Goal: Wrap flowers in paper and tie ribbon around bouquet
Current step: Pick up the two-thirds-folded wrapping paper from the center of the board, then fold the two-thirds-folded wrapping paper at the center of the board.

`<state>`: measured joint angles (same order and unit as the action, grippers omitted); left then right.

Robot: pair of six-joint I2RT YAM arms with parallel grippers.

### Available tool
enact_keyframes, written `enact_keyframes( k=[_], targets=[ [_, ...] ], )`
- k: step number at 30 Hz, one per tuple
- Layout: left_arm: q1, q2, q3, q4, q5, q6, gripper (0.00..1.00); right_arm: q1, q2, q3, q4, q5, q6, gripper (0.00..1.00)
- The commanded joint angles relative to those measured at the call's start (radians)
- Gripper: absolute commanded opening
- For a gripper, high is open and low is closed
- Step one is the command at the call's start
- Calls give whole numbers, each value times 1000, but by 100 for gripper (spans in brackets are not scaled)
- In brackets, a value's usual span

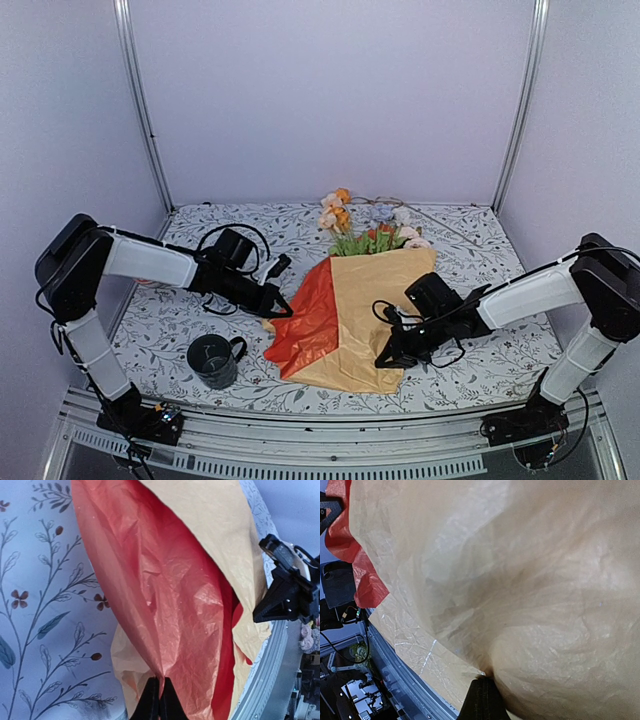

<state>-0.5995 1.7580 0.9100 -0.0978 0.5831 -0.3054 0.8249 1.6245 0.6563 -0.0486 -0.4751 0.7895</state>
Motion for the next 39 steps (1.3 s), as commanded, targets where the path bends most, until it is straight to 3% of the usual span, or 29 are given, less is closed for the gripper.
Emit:
enact_keyframes(
  k=[1,10,16,24,32,39],
  targets=[
    [-19,-52,22,-20,-98,-15,0,5,-2,9,-107,102,-25,0],
    [-133,-78,144,-86,-190,-39,0,16,52,72,-157,78,-61,0],
    [-207,-51,288,-14,-115,-95,0,16,37,57,-157,69,-56,0],
    [-210,193,556,54,59,-200,0,16,48,44,-110,36,-57,0],
    [-213,470,722,143,57,-316,0,14,-1,-7,39,-54,-6,0],
    [-245,611,791,126,19,-313,0,14,-52,10,52,-64,13,0]
  ],
)
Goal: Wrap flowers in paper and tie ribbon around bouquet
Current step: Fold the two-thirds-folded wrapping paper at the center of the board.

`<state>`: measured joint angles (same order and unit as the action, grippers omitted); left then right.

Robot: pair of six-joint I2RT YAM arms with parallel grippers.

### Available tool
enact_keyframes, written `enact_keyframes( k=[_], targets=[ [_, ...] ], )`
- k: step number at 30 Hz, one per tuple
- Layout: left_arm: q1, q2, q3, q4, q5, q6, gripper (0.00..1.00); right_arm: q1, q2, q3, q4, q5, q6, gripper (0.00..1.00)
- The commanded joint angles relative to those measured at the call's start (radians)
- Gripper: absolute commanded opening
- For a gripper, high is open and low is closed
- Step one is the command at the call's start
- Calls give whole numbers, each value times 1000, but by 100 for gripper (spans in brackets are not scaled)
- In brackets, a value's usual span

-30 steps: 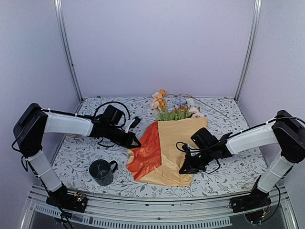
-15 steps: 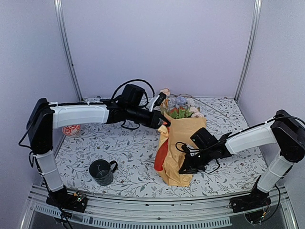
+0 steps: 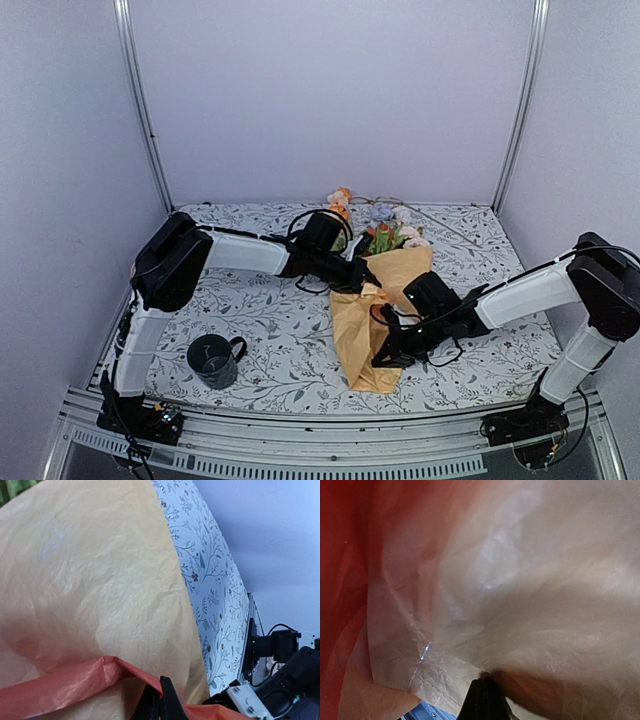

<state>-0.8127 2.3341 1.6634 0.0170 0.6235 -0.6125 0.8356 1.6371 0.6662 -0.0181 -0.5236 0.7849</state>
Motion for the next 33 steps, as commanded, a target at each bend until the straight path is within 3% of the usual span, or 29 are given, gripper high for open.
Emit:
enact_keyframes(
  k=[1,5,8,15,18,21,23,30,33],
  targets=[
    [-35,45,38,7,-33,-2,0,0,-85,2,12,-8,23,0],
    [-35,84,59,-40,-86,24,0,-45,-164,1,-43,20,32,1],
    [-34,89,52,-46,-97,33,0,-118,-193,-2,-131,74,0,7],
    [-34,63,47,-57,-129,53,0,-357,-217,-10,-224,192,-110,41],
    [-36,58,45,-66,-138,61,0,-403,-198,8,-235,193,-142,58],
    [-37,53,46,-67,-141,63,0,-412,-168,4,-213,186,-153,62],
    [-37,49,50,-67,-145,62,0,-413,-126,-2,-170,147,-162,57],
    [-82,-24,98,-76,-164,77,0,-412,-7,3,-45,26,-183,14],
    [-108,-56,124,-82,-169,90,0,-386,-11,10,-4,18,-173,8]
  ],
)
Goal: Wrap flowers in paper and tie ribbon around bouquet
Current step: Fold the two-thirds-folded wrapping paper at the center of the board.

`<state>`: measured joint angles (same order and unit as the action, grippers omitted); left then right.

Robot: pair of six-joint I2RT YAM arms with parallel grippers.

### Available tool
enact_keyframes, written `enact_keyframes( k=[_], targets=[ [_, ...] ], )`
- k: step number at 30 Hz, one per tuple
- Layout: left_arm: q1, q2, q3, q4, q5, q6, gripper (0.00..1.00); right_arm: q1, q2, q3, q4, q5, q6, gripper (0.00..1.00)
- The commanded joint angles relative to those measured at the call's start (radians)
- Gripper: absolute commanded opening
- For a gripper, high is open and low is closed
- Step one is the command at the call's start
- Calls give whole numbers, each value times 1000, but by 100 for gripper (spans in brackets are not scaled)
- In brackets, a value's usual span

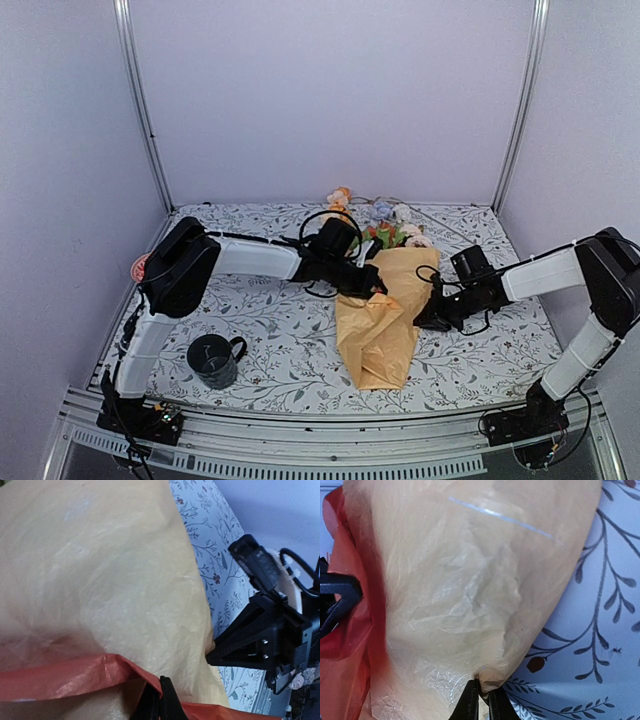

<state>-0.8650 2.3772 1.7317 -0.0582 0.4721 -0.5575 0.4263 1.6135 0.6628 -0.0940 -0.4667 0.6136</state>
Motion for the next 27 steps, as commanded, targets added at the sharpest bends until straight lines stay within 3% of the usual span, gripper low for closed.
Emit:
enact_keyframes(
  k=[1,13,19,24,27],
  targets=[
    [-64,-102,68,-13,-19,39,0,34,16,23,71,-36,-1,7],
    [-74,65,241,-27,18,6,0,69,36,27,164,-121,46,4],
    [-43,147,235,15,11,-49,0,70,-32,-3,164,-90,95,6],
    [-42,202,278,-5,-7,-34,0,68,-93,20,70,18,118,17],
    [-41,209,273,-8,-18,-26,0,69,-184,66,-117,206,84,25]
  ],
)
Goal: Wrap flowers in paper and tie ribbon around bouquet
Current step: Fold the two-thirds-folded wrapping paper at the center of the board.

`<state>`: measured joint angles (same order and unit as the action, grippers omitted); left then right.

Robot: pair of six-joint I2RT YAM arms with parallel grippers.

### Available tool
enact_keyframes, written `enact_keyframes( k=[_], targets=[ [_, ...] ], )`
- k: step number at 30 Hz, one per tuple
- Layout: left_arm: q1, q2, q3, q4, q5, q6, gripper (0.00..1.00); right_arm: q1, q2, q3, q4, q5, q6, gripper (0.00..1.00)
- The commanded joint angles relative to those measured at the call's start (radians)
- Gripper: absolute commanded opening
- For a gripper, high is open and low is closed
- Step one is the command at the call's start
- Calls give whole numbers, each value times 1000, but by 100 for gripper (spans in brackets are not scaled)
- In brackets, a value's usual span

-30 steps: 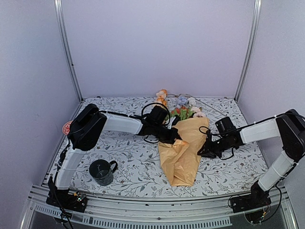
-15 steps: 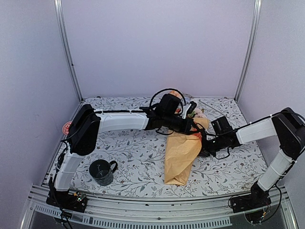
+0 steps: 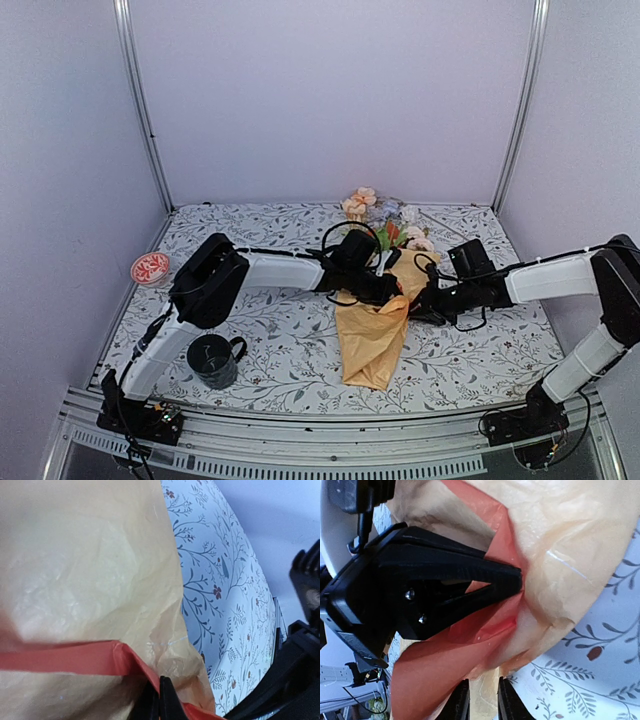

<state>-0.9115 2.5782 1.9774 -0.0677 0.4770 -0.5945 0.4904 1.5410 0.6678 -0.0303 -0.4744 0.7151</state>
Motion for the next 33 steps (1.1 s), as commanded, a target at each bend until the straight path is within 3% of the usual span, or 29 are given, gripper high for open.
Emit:
enact_keyframes(
  k=[1,4,6,9,12,20,22,28,30,31,33],
  targets=[
    [6,8,25,3,-23,11,0,4,-150,76,-237,301,-28,27],
    [6,10,28,6,-23,12,0,4,-261,121,-359,410,-62,33],
    [5,11,33,6,-25,14,0,5,-297,142,-382,367,-116,43],
    [6,11,38,3,-30,20,0,30,-265,174,-394,242,-203,56],
    [6,11,37,3,-32,21,0,98,-182,214,-426,253,-243,66],
    [10,7,33,2,-33,23,0,191,59,364,-609,454,-264,69],
    [13,5,32,3,-33,22,0,197,63,371,-617,465,-267,65],
    [20,-24,74,-40,-17,94,1,191,42,337,-597,498,-242,7],
    [23,-67,84,-62,-28,151,24,179,41,316,-576,488,-224,1],
    [24,-97,81,-68,-38,184,42,168,39,302,-560,479,-218,0],
    [23,-165,62,-79,-58,249,59,141,22,263,-518,449,-209,0]
  ],
)
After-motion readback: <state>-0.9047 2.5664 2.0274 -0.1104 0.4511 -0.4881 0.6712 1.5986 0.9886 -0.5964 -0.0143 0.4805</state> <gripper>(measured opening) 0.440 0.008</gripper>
